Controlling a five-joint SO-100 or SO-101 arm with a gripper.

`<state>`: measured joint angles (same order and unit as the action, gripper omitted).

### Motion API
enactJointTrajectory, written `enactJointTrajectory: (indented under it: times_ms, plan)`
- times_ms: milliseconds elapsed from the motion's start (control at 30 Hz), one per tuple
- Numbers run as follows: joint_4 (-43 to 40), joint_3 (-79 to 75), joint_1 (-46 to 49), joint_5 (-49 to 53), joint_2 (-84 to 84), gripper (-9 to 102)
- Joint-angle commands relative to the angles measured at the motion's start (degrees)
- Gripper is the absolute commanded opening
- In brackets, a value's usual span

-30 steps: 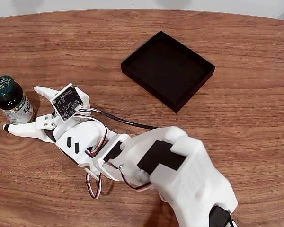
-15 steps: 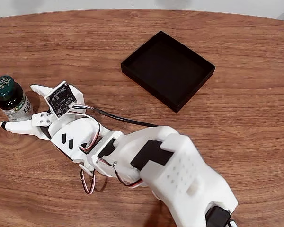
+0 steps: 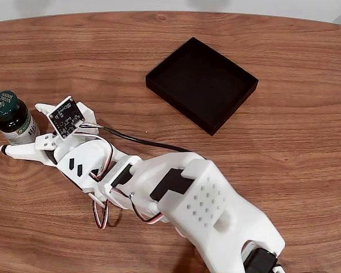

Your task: Pick up the pill bottle and place it in the black box.

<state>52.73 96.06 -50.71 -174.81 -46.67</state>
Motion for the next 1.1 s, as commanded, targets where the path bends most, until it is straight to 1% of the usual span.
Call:
enactJointTrajectory:
  times_ms: [0,400,533,733,1067]
  plan:
    - [-0.79,-5.8,0.35,0.18,-1.23,39]
    - [-1.76,-12.04,-0.44,0.44,2.72,38]
    - [-0.7,-13.18,-0.62,0.88,4.31,38]
    - [3.78,-14.59,-0.88,1.41,8.17,38]
    - [4.13,-17.14,-1.23,1.14,10.63,36]
